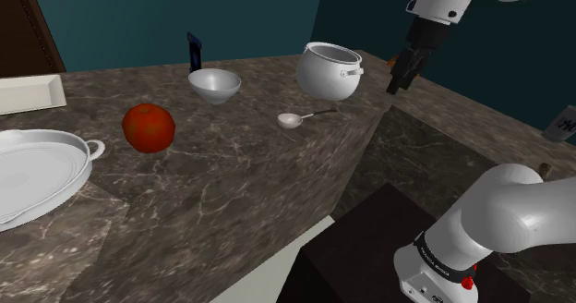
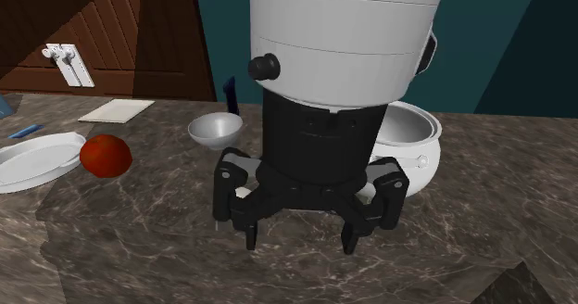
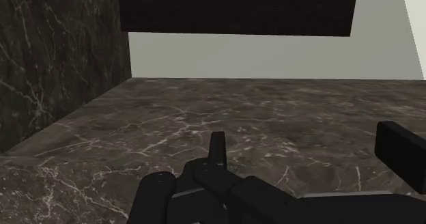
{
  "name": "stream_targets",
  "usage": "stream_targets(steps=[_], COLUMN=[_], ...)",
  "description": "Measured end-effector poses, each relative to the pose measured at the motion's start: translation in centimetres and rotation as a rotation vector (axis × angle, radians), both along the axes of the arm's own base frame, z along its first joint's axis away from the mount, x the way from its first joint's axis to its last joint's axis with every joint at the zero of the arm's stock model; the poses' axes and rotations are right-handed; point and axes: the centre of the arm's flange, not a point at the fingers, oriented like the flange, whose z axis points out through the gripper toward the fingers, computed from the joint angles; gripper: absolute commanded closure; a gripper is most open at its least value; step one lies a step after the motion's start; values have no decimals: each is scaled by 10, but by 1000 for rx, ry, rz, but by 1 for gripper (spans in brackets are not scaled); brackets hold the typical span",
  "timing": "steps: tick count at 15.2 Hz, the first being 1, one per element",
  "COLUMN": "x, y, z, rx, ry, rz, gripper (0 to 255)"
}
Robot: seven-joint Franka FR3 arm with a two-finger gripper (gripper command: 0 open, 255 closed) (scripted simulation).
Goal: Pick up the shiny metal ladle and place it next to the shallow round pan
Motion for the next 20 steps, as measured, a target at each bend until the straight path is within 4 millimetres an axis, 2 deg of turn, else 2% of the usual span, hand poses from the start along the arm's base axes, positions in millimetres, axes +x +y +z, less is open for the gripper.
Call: stream_targets(steps=[2,4,11,14,20], x=[4,18,85,117,160], y=[-2,-7,-3,10,51], z=[-5,-16,-70,-89,-129], rx=[-2,-9,-43,-58,-88], ry=[-3,-17,-80,-107,-163], rz=[31,146,656,880,1326], gripper=[0,0,0,0,0])
